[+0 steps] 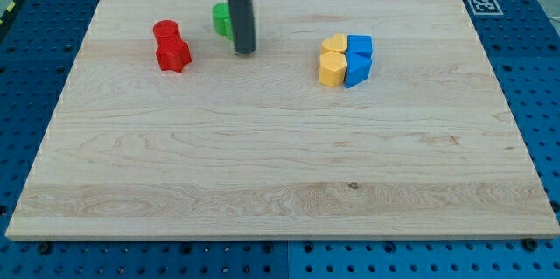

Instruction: Move the green blocks parallel to the red blocks

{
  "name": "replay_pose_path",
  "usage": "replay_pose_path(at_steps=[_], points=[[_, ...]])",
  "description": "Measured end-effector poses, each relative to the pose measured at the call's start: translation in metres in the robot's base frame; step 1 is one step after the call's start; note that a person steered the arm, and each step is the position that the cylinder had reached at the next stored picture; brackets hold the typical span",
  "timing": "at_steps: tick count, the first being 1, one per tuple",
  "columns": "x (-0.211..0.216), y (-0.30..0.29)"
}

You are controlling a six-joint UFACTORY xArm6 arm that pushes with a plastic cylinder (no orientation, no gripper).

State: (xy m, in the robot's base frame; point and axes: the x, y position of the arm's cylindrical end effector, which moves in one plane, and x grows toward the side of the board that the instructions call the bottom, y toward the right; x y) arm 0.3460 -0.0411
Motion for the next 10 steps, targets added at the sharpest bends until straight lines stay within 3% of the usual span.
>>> replay_pose_path(at_steps=[2, 3, 6, 7, 8, 9, 10], points=[[-0.039, 0.037], [-0.032, 0.044], [-0.040, -0.005], [-0.072, -0.002], [-0.110, -0.029], [-0.119, -0.115], [-0.096, -0.185]])
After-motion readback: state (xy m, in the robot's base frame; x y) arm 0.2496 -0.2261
